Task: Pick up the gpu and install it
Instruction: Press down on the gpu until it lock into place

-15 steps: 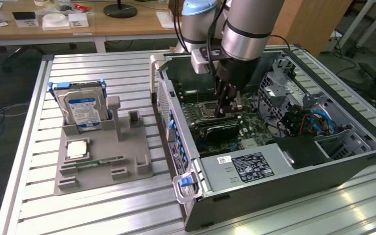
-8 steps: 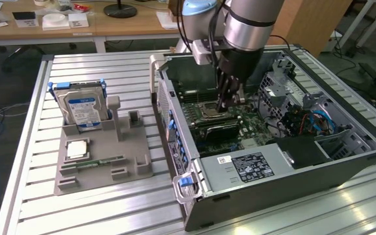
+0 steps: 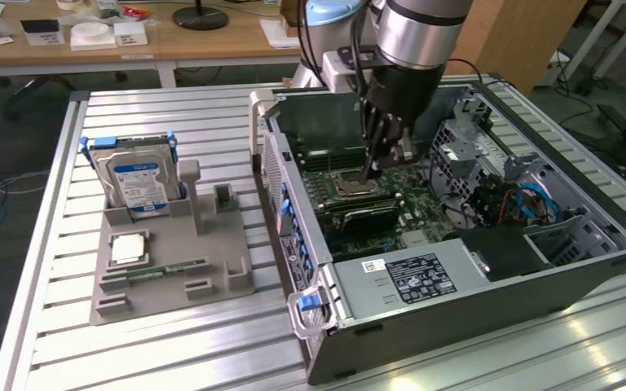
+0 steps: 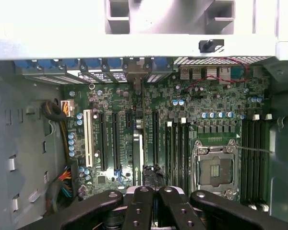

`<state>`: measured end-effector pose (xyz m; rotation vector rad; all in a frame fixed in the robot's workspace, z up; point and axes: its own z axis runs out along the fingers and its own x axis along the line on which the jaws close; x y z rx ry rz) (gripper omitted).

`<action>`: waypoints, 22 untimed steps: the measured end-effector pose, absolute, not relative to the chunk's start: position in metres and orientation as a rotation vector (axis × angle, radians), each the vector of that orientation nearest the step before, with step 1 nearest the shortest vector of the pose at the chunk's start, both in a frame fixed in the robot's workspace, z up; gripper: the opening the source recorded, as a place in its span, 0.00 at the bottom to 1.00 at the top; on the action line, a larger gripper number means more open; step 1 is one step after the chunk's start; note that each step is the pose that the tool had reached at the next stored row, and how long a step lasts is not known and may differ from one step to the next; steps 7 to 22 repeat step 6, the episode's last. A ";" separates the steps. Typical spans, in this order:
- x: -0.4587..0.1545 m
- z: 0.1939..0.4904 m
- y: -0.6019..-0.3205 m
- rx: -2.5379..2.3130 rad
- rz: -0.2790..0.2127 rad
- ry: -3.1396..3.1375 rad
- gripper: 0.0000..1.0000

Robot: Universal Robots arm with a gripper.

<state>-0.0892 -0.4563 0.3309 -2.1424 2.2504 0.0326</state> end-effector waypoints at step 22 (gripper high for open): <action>-0.089 0.332 -0.456 -2.142 0.032 2.251 0.11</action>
